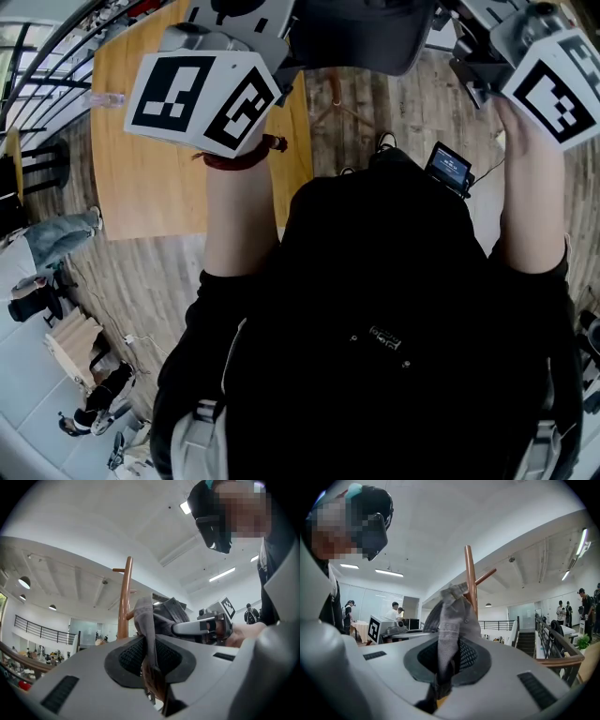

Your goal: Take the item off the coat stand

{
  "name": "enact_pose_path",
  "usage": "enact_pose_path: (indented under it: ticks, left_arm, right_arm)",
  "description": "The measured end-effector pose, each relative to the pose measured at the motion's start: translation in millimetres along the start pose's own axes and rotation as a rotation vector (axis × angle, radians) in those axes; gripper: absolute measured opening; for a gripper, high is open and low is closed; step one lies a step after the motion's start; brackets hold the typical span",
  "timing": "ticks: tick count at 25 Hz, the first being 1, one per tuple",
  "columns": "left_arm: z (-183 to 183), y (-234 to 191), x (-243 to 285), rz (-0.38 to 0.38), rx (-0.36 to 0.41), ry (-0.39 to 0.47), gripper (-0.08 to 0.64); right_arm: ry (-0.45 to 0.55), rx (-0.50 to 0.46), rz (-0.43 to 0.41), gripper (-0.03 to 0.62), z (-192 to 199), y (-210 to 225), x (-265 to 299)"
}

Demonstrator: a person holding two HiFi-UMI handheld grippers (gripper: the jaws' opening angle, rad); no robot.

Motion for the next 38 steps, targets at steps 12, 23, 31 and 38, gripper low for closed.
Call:
enact_pose_path:
  ticks: [12, 23, 31, 38]
  left_arm:
    - [-23.2, -8.2, 25.9, 0.13, 0.01, 0.045, 0.028]
    - [57.4, -24.7, 126.3, 0.32, -0.105, -0.01, 0.018]
    - [87.3, -20.5, 142.5, 0.372, -0.15, -0.058, 0.017]
    - [92.6, -15.9, 141.7, 0.375, -0.162, -0.07, 0.017]
  right_arm:
    - [0.004, -0.019, 0.136, 0.031, -17.1, 34.3, -7.3]
    - [-0.063, 0.053, 0.266, 0.029, 34.2, 104.4, -3.0]
    - [-0.117, 0.083, 0.302, 0.026, 64.4, 120.1, -5.5]
    - [-0.131, 0.089, 0.282, 0.026, 68.7, 121.0, -5.2]
Point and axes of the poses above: the fingertips, and each gripper's own axes: x forward along the fingers, y to its right, z out of its underside, the point moved 2 cm from there along -x, backward along the fingers, and after that the axes turned 15 degrees about z, right-handed, at the moved point
